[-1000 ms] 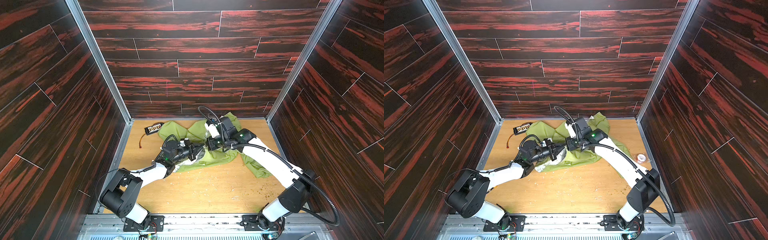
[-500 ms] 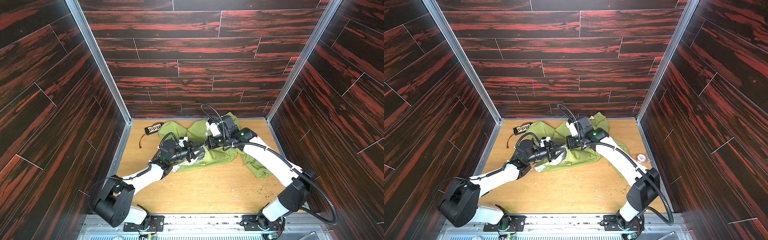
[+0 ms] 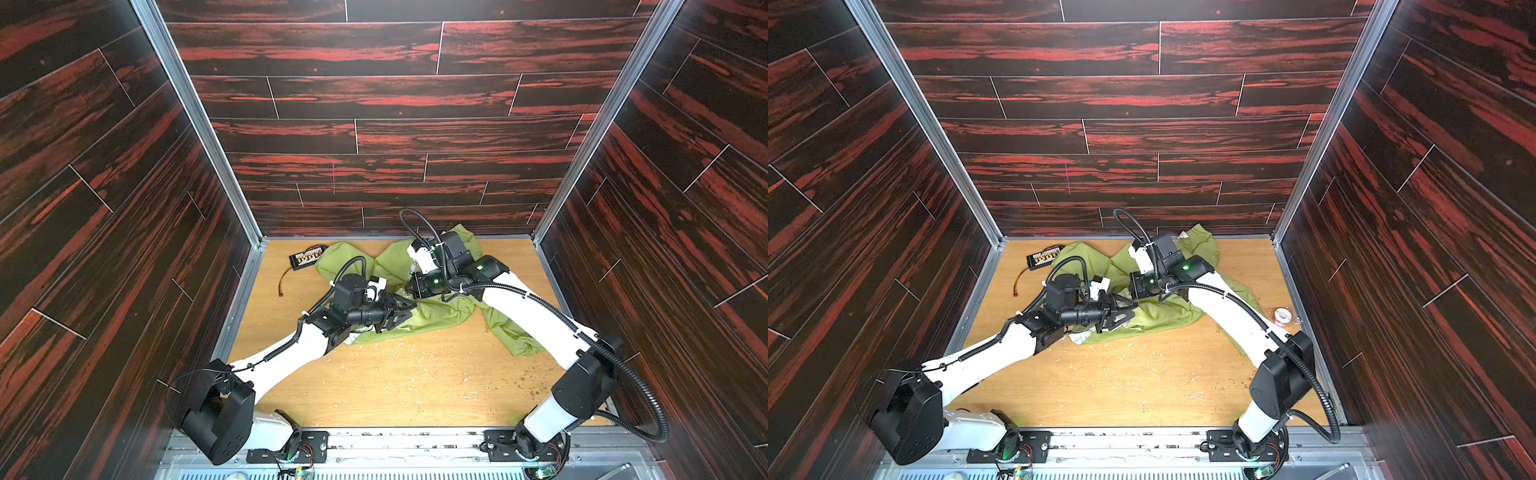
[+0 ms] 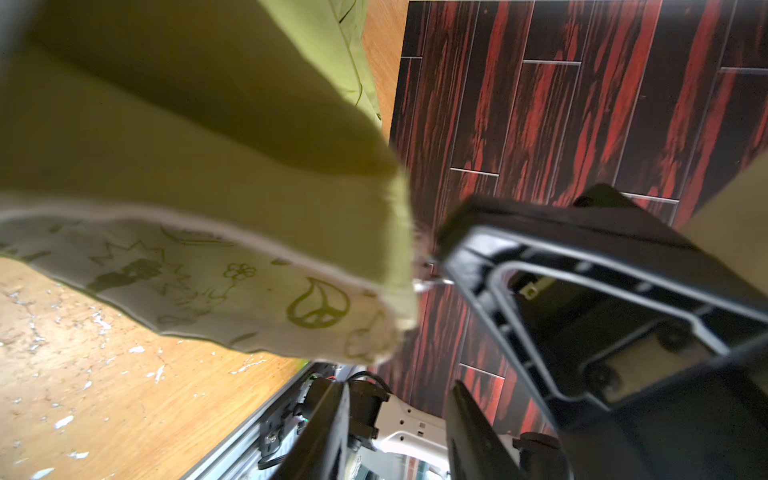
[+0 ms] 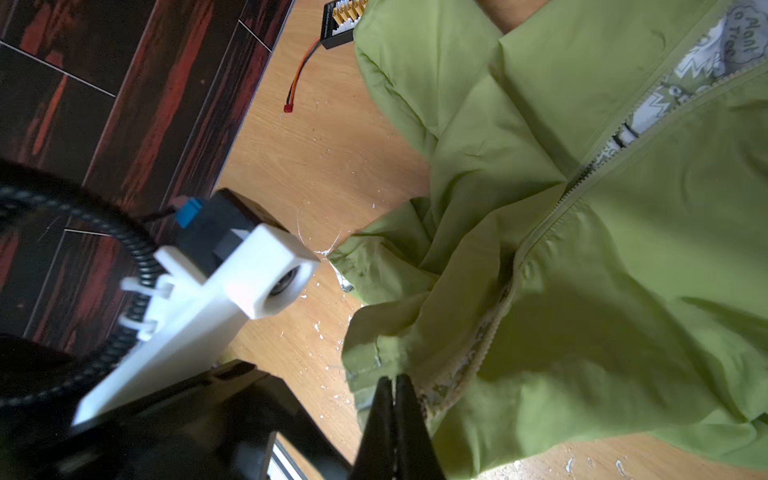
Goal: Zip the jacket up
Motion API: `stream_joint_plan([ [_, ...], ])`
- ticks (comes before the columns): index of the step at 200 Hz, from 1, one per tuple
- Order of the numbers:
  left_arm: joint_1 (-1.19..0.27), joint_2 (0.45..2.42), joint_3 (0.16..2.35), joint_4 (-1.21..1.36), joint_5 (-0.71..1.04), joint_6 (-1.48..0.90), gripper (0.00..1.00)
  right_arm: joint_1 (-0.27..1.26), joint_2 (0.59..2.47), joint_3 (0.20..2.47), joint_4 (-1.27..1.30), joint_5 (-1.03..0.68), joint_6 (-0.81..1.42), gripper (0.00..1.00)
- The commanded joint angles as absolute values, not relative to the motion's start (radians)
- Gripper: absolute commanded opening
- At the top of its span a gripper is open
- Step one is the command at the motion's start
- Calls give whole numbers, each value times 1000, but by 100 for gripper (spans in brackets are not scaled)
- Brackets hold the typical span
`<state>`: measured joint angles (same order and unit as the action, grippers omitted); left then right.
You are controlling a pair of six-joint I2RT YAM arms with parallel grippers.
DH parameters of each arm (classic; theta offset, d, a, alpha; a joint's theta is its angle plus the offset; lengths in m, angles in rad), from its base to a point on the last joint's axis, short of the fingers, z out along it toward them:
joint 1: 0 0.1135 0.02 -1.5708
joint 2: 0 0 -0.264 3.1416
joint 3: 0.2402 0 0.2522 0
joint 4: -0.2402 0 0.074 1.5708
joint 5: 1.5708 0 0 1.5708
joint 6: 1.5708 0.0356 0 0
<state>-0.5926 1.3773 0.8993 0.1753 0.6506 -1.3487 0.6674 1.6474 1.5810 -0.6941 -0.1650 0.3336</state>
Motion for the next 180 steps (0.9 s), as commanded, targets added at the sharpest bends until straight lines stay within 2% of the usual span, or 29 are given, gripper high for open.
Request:
stream_joint_plan([
  [1,-599,1383,959,31,615,-1219,41,669,1672,1591,-698,-179,342,0],
  [27,-603,1396,999,-76,595,-1146,38,670,1672,1593,-703,-180,341,0],
  [78,-603,1392,1059,-273,560,-1018,39,670,1669,1594,-705,-184,345,0],
  [180,-603,1465,1126,-174,480,-991,40,669,1678,1603,-705,-191,360,0],
])
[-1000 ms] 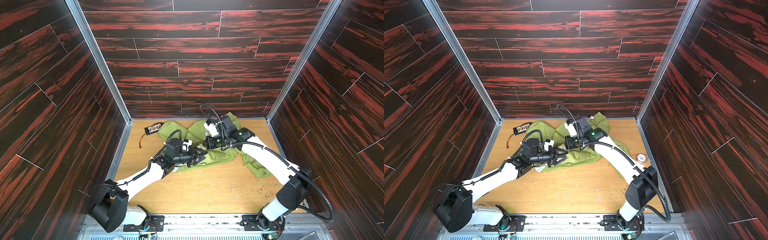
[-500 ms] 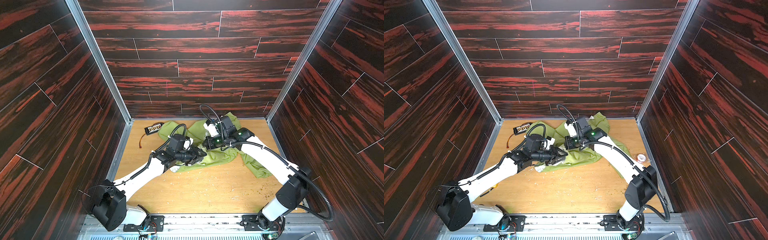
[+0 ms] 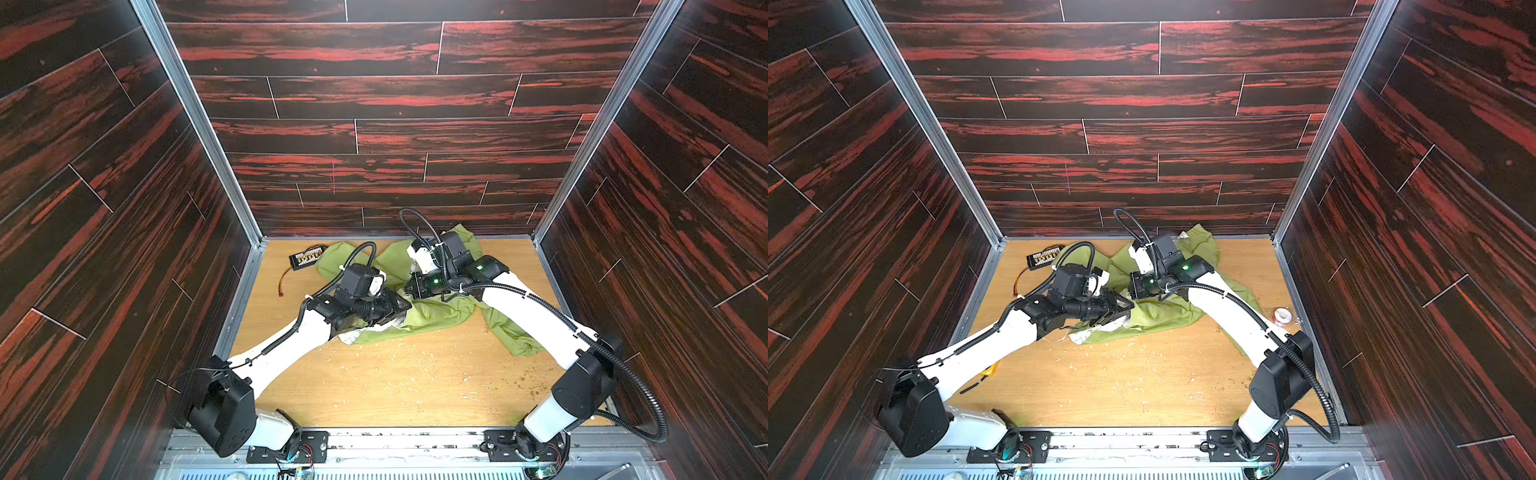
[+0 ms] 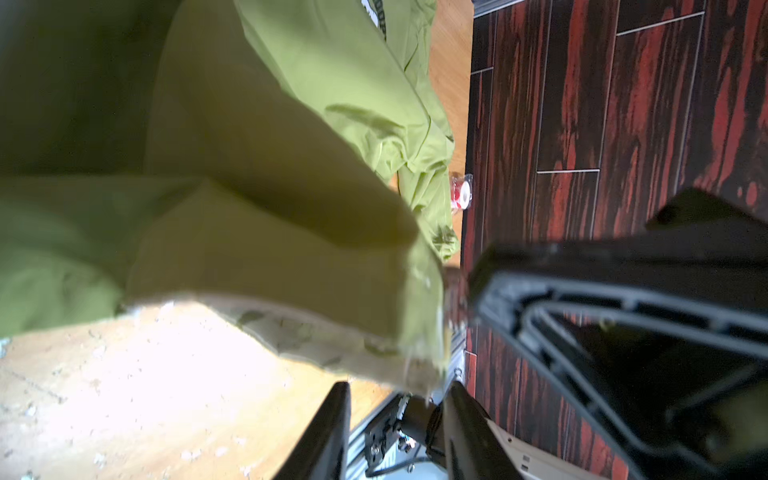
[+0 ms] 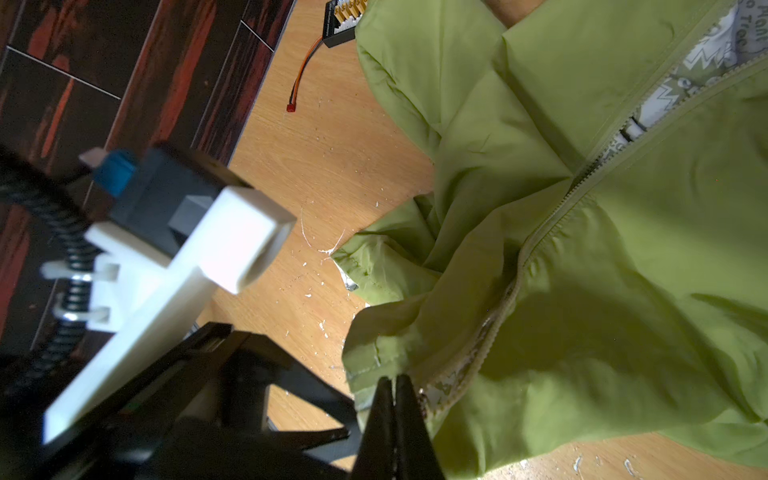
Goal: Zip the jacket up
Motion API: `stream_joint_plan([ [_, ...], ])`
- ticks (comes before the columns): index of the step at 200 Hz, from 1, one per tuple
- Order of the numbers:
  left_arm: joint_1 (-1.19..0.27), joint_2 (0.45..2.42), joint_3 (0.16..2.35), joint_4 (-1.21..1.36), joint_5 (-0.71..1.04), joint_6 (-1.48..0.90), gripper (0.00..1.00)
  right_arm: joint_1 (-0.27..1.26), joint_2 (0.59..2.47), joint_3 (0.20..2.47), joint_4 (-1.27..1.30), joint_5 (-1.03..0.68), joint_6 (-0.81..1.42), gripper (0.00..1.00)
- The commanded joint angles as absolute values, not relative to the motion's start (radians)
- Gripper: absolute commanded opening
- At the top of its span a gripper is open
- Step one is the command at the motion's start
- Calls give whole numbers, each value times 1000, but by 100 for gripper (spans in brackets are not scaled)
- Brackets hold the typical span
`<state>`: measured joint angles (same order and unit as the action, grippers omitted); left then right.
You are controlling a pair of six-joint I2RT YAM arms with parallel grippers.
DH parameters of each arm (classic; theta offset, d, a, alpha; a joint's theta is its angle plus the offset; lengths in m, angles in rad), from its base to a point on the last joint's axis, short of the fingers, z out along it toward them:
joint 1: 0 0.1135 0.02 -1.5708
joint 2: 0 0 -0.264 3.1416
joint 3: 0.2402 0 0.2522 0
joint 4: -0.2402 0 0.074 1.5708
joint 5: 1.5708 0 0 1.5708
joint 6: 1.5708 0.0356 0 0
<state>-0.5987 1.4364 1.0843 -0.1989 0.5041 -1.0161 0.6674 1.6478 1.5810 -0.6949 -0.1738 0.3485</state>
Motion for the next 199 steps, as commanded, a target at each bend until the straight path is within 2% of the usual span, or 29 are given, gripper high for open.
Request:
stream_joint_plan([
  [1,-603,1466,1127,-174,480,-991,40,669,1678,1603,-705,-191,360,0],
  [23,-603,1491,1137,-163,484,-992,36,670,1677,1604,-707,-189,359,0],
  [64,-603,1470,1100,-100,494,-1018,0,669,1679,1602,-712,-160,361,0],
  [127,-595,1328,962,-104,473,-1049,0,642,1663,1543,-679,-69,383,0],
  [183,-582,1289,907,-37,474,-1099,0,636,1667,1552,-665,-127,384,0],
  [199,-582,1303,911,-12,479,-1114,27,638,1667,1558,-661,-159,388,0],
])
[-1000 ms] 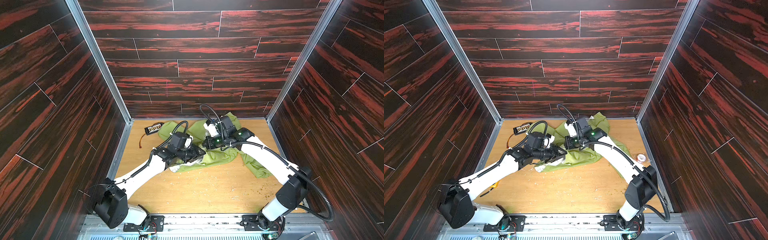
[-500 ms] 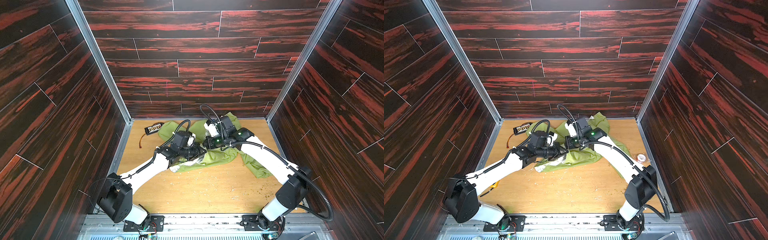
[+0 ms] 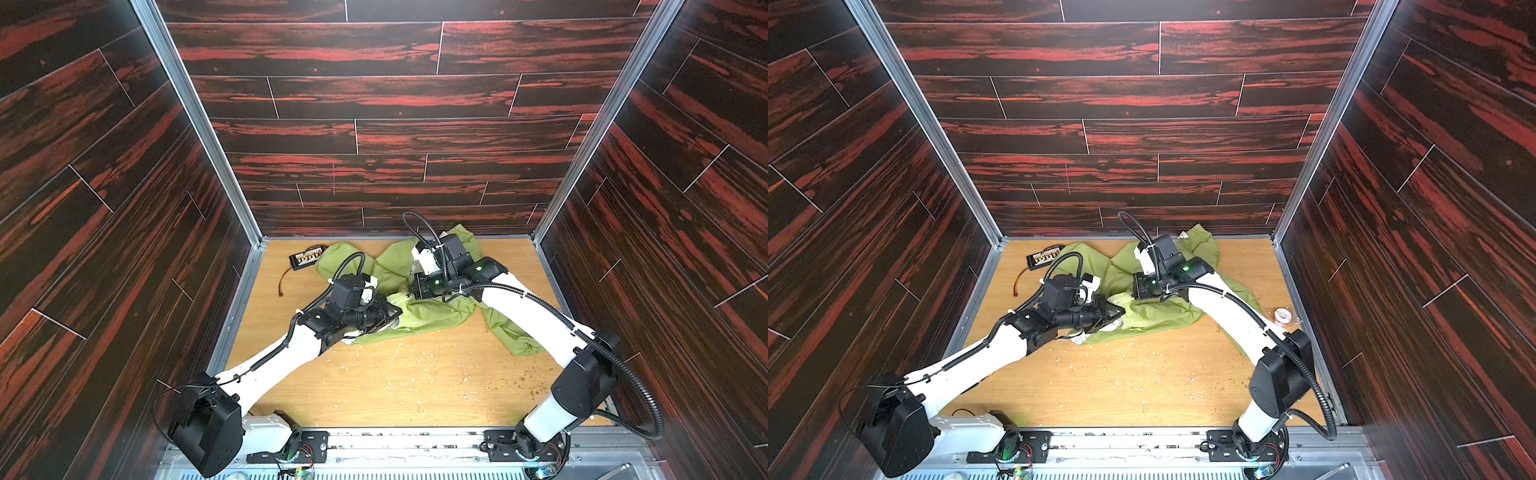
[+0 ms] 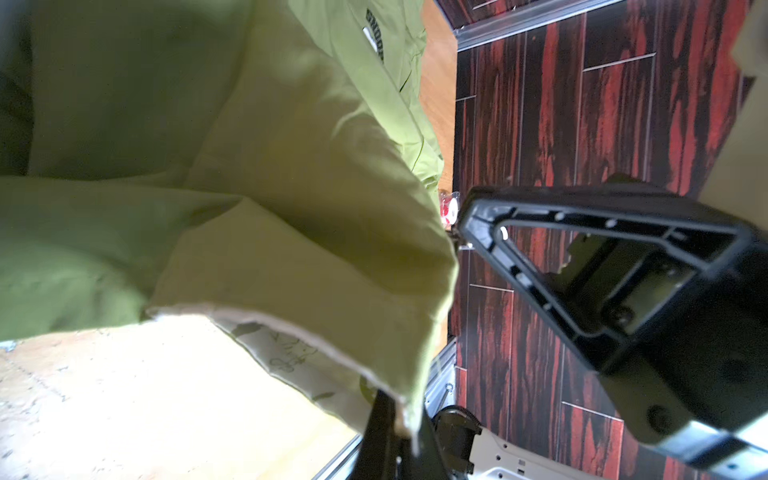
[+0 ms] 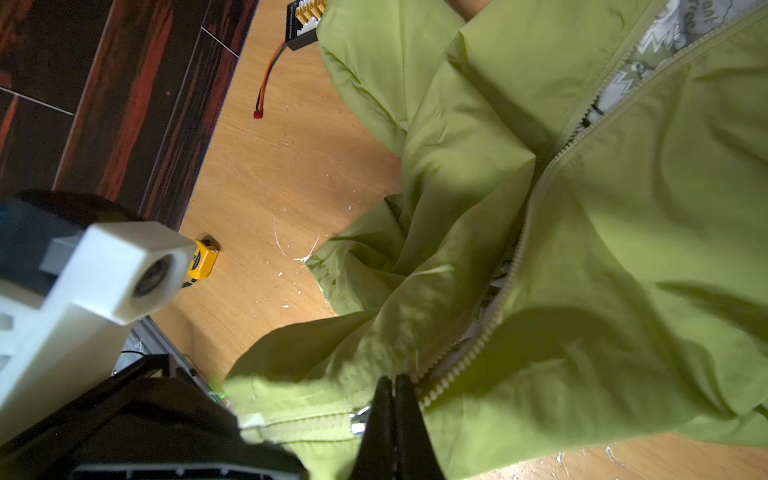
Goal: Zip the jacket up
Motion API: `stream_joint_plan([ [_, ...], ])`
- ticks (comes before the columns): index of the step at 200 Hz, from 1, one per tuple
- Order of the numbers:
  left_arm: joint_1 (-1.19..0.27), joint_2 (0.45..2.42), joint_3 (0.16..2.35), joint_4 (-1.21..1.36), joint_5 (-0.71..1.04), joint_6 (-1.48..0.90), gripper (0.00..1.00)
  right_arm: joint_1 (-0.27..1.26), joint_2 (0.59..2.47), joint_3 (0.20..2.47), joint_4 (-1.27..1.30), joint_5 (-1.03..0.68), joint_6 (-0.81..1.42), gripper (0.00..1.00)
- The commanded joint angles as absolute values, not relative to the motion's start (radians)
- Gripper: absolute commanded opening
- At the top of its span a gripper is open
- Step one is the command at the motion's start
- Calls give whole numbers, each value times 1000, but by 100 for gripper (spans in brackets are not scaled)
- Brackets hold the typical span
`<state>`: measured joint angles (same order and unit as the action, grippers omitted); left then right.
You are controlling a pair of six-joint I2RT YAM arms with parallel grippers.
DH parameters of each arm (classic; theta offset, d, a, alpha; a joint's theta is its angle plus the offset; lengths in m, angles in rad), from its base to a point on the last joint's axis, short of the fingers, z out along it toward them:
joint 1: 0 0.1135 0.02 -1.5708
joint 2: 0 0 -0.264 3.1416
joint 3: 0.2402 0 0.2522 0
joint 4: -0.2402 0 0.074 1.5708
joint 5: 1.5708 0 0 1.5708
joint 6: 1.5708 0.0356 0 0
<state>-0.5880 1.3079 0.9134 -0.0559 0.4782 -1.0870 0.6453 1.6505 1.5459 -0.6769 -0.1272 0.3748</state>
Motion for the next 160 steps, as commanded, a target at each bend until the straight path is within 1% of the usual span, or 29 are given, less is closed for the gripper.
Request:
stream_joint_plan([
  [1,-582,1303,911,-9,479,-1115,28,638,1667,1559,-661,-161,387,0],
  [11,-580,1310,906,30,478,-1132,37,639,1667,1563,-664,-171,388,0],
  [23,-579,1315,894,86,469,-1155,41,640,1665,1566,-667,-179,391,0],
  [45,-577,1328,880,173,437,-1187,45,641,1661,1566,-669,-194,396,0],
  [79,-572,1381,895,239,421,-1206,45,640,1655,1566,-673,-205,399,0],
  [118,-572,1408,901,270,453,-1222,42,639,1649,1566,-680,-192,398,0],
  [126,-572,1406,896,270,458,-1223,40,638,1649,1566,-683,-189,395,0],
  [145,-572,1399,882,268,461,-1226,29,637,1647,1566,-683,-184,399,0],
  [160,-572,1397,873,276,460,-1229,15,638,1648,1568,-683,-190,400,0],
])
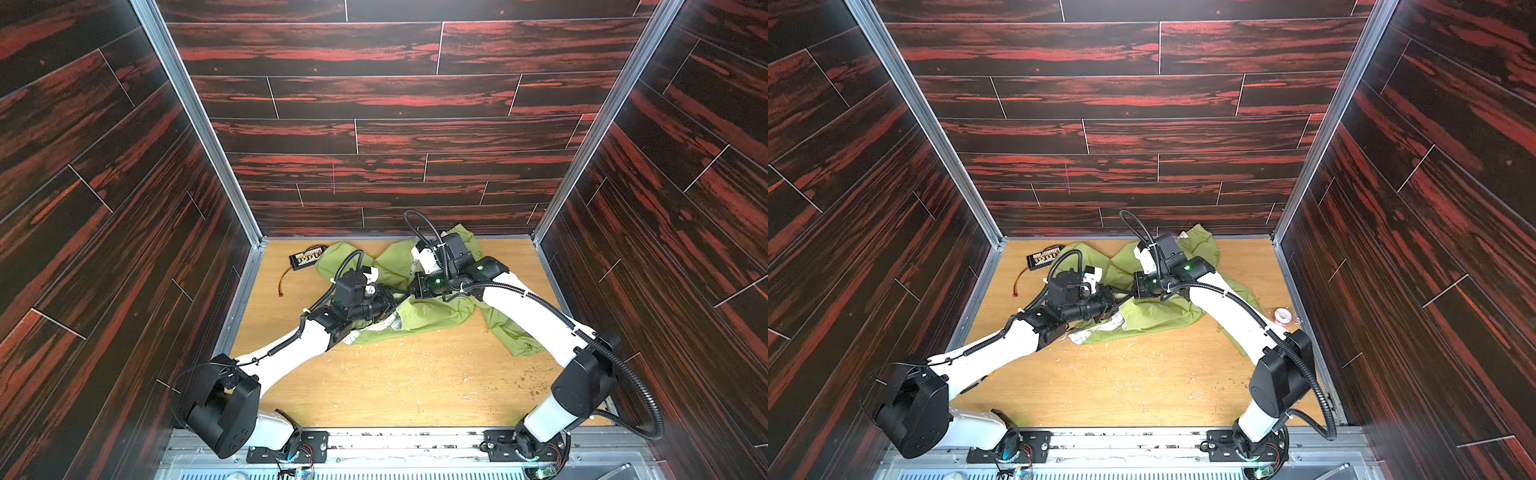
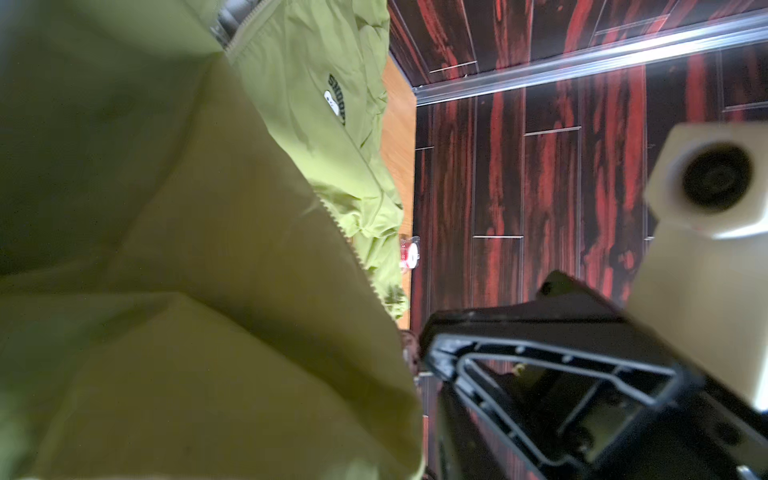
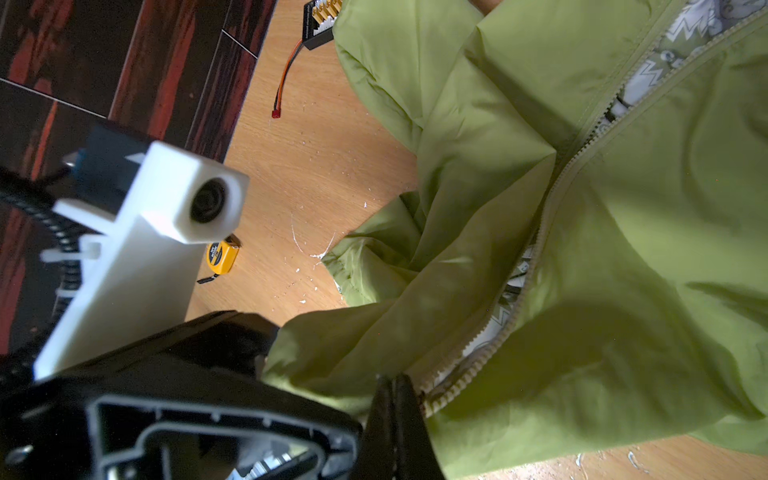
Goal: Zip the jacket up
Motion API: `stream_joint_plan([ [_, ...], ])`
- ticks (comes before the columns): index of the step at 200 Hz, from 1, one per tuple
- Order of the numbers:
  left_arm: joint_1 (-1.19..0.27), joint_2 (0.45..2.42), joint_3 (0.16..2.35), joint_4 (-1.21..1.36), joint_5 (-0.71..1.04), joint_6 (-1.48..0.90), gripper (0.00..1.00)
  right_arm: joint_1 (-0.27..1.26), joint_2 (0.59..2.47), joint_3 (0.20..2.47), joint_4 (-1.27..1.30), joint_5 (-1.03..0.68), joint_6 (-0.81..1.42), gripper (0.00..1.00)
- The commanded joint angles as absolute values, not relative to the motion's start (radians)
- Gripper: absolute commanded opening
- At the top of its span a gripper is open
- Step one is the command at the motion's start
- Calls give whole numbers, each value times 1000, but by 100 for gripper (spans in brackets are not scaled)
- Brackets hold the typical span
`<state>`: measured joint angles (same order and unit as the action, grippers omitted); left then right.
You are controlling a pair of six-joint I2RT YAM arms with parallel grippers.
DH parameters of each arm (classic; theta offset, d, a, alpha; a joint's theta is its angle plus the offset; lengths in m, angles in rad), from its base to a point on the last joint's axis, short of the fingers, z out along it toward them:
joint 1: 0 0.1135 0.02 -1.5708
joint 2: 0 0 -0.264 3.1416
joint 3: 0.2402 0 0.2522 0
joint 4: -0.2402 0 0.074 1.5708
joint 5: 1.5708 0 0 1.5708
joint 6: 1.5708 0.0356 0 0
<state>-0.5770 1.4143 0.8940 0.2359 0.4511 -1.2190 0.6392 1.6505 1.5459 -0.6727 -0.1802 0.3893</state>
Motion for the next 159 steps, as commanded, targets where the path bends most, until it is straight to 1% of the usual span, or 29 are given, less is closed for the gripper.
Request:
stream_joint_plan([
  [1,-572,1397,872,276,460,-1230,15,637,1648,1568,-682,-190,400,0],
  [17,-572,1392,866,276,462,-1233,0,631,1650,1572,-685,-191,402,0],
  [36,-572,1365,846,238,451,-1226,0,596,1662,1584,-700,-215,417,0],
  [44,-571,1345,830,213,443,-1218,0,569,1663,1583,-700,-225,427,11],
  [55,-566,1313,802,172,434,-1211,0,534,1658,1574,-689,-236,439,30],
  [64,-560,1280,775,128,425,-1204,0,502,1651,1567,-679,-230,447,42],
  [73,-549,1240,742,87,412,-1200,0,462,1649,1562,-674,-220,454,49],
  [86,-527,1179,685,47,390,-1206,0,400,1658,1557,-679,-211,465,54],
  [105,-489,1080,618,-7,319,-1221,0,301,1691,1542,-717,-159,479,55],
  [119,-460,1022,591,-38,273,-1221,0,232,1727,1509,-737,-124,483,54],
  [140,-413,982,570,-57,271,-1226,0,145,1762,1430,-729,-104,470,50],
  [159,-388,978,571,-66,268,-1216,0,98,1789,1369,-720,-63,457,49],
])
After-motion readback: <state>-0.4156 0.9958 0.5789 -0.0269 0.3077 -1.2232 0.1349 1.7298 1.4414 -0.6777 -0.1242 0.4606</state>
